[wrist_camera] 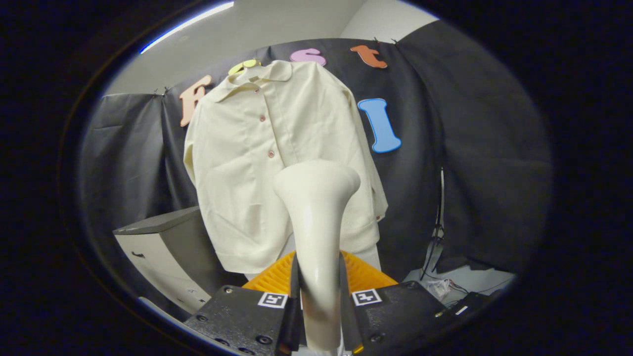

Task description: Iron the clothes twice with a garment steamer, once on the left side and once on the right side.

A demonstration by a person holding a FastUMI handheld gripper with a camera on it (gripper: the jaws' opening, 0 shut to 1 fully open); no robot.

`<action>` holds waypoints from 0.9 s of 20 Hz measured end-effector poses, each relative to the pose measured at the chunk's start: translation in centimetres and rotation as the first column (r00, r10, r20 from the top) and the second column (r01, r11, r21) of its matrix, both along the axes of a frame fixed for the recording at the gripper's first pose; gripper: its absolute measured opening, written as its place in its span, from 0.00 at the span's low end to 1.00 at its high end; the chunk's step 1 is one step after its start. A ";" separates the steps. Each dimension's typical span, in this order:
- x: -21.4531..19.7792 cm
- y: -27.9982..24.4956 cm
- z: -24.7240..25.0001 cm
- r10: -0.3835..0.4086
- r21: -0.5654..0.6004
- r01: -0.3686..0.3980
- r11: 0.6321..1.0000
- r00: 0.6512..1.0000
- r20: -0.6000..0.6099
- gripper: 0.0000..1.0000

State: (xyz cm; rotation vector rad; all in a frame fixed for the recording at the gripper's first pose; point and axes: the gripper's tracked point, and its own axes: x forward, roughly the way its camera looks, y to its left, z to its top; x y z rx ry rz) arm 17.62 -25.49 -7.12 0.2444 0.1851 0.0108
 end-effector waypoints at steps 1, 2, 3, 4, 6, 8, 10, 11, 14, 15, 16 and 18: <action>-0.6 1.0 1.4 0.020 0.001 -0.020 1.000 1.000 0.021 0.33; -1.2 1.9 2.5 0.036 0.001 -0.036 0.999 0.999 0.040 0.33; -1.8 2.9 3.7 0.051 -0.001 -0.051 0.999 0.997 0.050 0.33; -2.6 3.6 4.7 0.059 -0.006 -0.059 0.998 0.996 0.062 0.33; -2.9 5.0 7.3 0.060 -0.014 -0.059 0.998 0.994 0.094 0.33; -3.8 7.2 9.7 0.073 -0.016 -0.071 0.997 0.989 0.127 0.33; -5.2 9.0 11.7 0.088 -0.025 -0.085 0.996 0.984 0.155 0.33; -5.9 10.0 12.7 0.094 -0.025 -0.092 0.995 0.982 0.164 0.33; -8.2 12.7 15.3 0.109 -0.048 -0.102 0.994 0.974 0.197 0.33; -9.0 13.7 16.2 0.111 -0.044 -0.104 0.994 0.971 0.213 0.33; -9.8 14.9 17.0 0.117 -0.045 -0.109 0.993 0.967 0.228 0.33; -11.5 16.8 18.1 0.134 -0.055 -0.124 0.991 0.959 0.250 0.33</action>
